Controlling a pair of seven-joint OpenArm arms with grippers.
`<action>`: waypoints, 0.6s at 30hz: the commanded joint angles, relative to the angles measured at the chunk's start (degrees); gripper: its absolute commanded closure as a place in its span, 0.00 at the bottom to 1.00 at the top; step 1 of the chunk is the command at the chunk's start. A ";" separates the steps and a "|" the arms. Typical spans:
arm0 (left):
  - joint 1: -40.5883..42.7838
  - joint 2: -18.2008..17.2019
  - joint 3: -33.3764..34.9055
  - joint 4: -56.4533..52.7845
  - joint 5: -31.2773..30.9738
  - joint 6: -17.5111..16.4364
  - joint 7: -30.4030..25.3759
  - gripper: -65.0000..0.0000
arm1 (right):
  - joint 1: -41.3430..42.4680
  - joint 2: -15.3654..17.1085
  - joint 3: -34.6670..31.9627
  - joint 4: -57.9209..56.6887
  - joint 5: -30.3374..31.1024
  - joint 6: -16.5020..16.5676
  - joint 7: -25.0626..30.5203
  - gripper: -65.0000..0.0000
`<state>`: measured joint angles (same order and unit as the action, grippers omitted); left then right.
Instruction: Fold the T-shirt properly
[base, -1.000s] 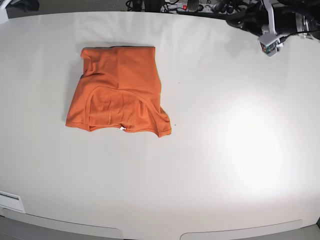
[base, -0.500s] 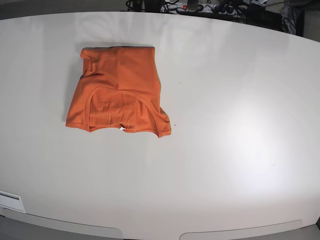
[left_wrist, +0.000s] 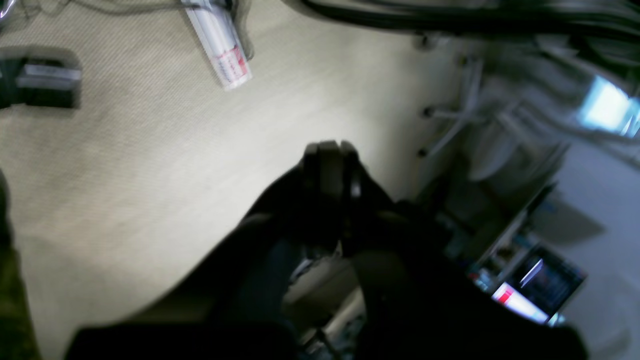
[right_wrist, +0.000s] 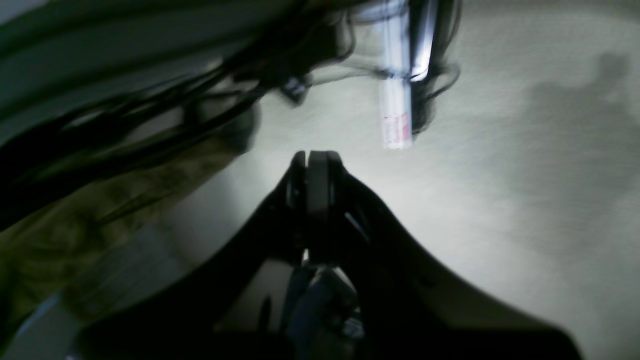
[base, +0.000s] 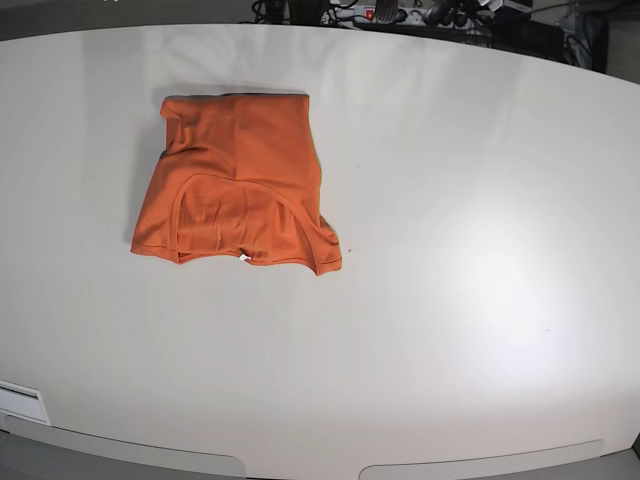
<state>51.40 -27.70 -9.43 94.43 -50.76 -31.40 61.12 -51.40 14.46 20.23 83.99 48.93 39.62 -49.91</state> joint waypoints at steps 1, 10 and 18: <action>-2.01 0.20 0.90 -2.69 0.94 0.20 -1.42 1.00 | 0.72 1.01 -0.66 -1.09 -0.68 0.38 1.75 1.00; -24.81 6.75 4.28 -38.71 24.72 -2.80 -29.27 1.00 | 16.02 1.77 -9.35 -19.85 -16.57 0.38 18.08 1.00; -38.40 11.65 4.28 -61.07 31.76 -2.40 -45.59 1.00 | 27.67 1.07 -22.27 -35.93 -34.77 -12.63 36.04 1.00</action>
<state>12.95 -15.40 -5.10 32.97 -18.59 -33.52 15.81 -23.62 15.00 -2.35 47.53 13.85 25.85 -14.35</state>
